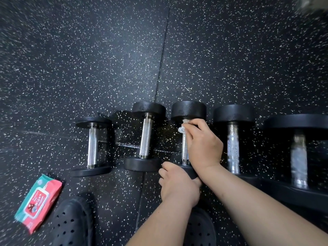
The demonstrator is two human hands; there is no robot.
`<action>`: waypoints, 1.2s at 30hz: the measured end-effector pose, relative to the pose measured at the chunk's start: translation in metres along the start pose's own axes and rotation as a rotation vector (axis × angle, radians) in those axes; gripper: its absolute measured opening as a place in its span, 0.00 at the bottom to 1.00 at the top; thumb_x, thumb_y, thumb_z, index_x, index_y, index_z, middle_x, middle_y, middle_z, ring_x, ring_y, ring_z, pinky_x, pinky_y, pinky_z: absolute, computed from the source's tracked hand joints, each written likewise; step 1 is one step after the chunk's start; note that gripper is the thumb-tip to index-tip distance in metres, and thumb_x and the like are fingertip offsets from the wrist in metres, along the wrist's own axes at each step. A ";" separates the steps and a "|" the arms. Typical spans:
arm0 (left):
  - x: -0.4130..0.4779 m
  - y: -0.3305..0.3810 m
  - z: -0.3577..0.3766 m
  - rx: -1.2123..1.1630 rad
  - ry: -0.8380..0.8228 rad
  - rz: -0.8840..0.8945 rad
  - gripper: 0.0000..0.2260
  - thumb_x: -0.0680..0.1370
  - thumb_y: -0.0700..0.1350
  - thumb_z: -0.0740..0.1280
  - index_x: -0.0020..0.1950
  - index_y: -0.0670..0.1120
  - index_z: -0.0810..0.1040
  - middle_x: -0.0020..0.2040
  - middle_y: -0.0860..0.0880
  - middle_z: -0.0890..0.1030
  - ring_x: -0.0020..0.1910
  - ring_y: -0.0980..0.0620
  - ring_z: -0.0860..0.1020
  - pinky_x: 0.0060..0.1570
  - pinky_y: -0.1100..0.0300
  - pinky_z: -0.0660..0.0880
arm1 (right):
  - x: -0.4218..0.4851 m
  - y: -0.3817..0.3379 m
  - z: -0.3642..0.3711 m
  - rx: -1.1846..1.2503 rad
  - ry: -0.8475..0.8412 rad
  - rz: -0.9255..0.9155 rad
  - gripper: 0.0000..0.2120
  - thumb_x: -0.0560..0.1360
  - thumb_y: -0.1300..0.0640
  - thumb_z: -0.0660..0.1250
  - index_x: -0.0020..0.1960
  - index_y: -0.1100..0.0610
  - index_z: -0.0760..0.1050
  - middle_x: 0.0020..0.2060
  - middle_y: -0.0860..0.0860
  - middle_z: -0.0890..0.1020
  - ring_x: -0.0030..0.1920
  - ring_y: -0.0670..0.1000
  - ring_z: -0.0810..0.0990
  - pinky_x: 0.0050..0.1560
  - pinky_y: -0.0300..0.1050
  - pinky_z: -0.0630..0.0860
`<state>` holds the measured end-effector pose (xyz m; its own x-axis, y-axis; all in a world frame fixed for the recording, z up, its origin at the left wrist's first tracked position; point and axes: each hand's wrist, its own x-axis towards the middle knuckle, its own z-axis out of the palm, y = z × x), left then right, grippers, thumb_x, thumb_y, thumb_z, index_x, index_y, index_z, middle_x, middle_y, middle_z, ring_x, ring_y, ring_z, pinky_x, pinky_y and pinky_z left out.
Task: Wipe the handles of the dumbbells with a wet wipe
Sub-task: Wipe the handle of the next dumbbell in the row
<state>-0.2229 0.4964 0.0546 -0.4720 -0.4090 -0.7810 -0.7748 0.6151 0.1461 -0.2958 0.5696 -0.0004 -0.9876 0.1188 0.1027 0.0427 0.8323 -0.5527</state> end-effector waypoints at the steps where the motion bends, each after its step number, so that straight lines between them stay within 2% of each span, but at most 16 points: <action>1: 0.000 0.000 0.000 0.007 0.003 0.000 0.40 0.72 0.59 0.78 0.70 0.43 0.58 0.71 0.45 0.66 0.70 0.42 0.70 0.63 0.48 0.73 | 0.000 -0.003 -0.002 0.031 -0.006 0.070 0.07 0.80 0.51 0.72 0.56 0.43 0.86 0.56 0.39 0.81 0.42 0.46 0.82 0.37 0.40 0.67; 4: -0.001 0.001 0.002 0.030 0.008 0.002 0.35 0.75 0.56 0.76 0.70 0.43 0.58 0.71 0.44 0.65 0.70 0.41 0.70 0.62 0.48 0.73 | 0.000 -0.011 -0.004 0.044 -0.019 0.171 0.07 0.80 0.50 0.71 0.56 0.43 0.85 0.57 0.41 0.80 0.40 0.51 0.82 0.36 0.44 0.74; 9: -0.001 0.002 0.001 0.035 0.006 -0.002 0.35 0.77 0.52 0.74 0.73 0.42 0.57 0.73 0.43 0.65 0.71 0.40 0.69 0.64 0.47 0.72 | -0.005 -0.014 -0.004 0.036 -0.056 0.067 0.09 0.83 0.50 0.67 0.59 0.42 0.84 0.60 0.38 0.78 0.45 0.46 0.81 0.40 0.43 0.73; 11: 0.000 0.001 0.001 0.031 0.005 -0.005 0.36 0.76 0.53 0.75 0.73 0.42 0.57 0.73 0.43 0.65 0.71 0.40 0.69 0.64 0.47 0.72 | -0.005 -0.014 -0.006 0.033 -0.054 0.116 0.08 0.83 0.49 0.67 0.59 0.42 0.84 0.60 0.38 0.78 0.45 0.48 0.81 0.40 0.45 0.76; 14: 0.000 0.001 0.001 0.028 0.005 -0.003 0.38 0.75 0.56 0.75 0.73 0.42 0.58 0.72 0.43 0.66 0.70 0.40 0.70 0.64 0.47 0.72 | 0.000 -0.013 -0.008 0.083 -0.030 0.246 0.07 0.82 0.49 0.69 0.57 0.42 0.85 0.56 0.40 0.79 0.43 0.50 0.81 0.39 0.45 0.72; 18: 0.001 0.001 0.002 0.029 0.008 -0.003 0.37 0.75 0.55 0.75 0.73 0.42 0.58 0.72 0.43 0.66 0.71 0.41 0.70 0.64 0.48 0.72 | -0.003 -0.013 -0.004 0.081 -0.025 0.138 0.08 0.81 0.51 0.70 0.57 0.42 0.85 0.58 0.38 0.80 0.43 0.47 0.81 0.39 0.45 0.76; 22: 0.000 0.001 0.001 0.033 0.009 0.003 0.39 0.73 0.58 0.77 0.71 0.43 0.59 0.71 0.44 0.66 0.70 0.41 0.70 0.63 0.48 0.73 | 0.001 -0.010 -0.007 0.133 -0.007 0.261 0.07 0.81 0.51 0.71 0.56 0.44 0.86 0.56 0.41 0.82 0.46 0.50 0.82 0.41 0.45 0.74; 26: 0.000 0.000 0.002 0.036 0.019 0.006 0.39 0.72 0.60 0.77 0.70 0.43 0.59 0.71 0.44 0.66 0.70 0.41 0.71 0.63 0.48 0.73 | -0.001 -0.009 -0.006 0.130 -0.008 0.233 0.07 0.81 0.51 0.71 0.56 0.44 0.86 0.56 0.40 0.83 0.44 0.48 0.81 0.41 0.44 0.74; 28: 0.000 0.001 0.002 0.033 0.020 0.008 0.41 0.71 0.61 0.78 0.70 0.43 0.59 0.71 0.44 0.66 0.70 0.41 0.71 0.63 0.48 0.73 | 0.000 -0.008 -0.006 0.190 -0.003 0.342 0.07 0.80 0.48 0.71 0.56 0.42 0.86 0.52 0.39 0.85 0.44 0.48 0.82 0.44 0.44 0.76; 31: 0.000 0.001 0.001 0.016 0.014 0.009 0.43 0.70 0.64 0.78 0.70 0.43 0.59 0.71 0.44 0.67 0.69 0.41 0.71 0.62 0.48 0.73 | 0.006 -0.006 -0.005 0.336 -0.052 0.555 0.07 0.80 0.46 0.71 0.56 0.41 0.86 0.40 0.41 0.86 0.44 0.46 0.83 0.48 0.43 0.76; 34: -0.001 0.000 0.000 0.004 0.008 0.014 0.43 0.69 0.66 0.78 0.69 0.44 0.59 0.70 0.45 0.66 0.69 0.41 0.71 0.62 0.48 0.73 | 0.011 -0.010 0.004 0.616 -0.031 0.720 0.06 0.80 0.53 0.72 0.55 0.46 0.86 0.43 0.41 0.87 0.44 0.40 0.85 0.51 0.39 0.79; 36: -0.001 0.000 0.000 -0.003 0.005 0.015 0.44 0.68 0.66 0.79 0.68 0.44 0.59 0.70 0.45 0.67 0.69 0.41 0.71 0.62 0.48 0.73 | 0.018 -0.013 0.010 0.844 -0.025 0.933 0.07 0.81 0.58 0.71 0.57 0.52 0.85 0.43 0.44 0.87 0.40 0.42 0.83 0.45 0.39 0.81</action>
<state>-0.2225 0.4973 0.0556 -0.4858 -0.4028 -0.7757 -0.7688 0.6192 0.1600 -0.3158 0.5558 0.0001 -0.6366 0.4563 -0.6218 0.6240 -0.1690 -0.7629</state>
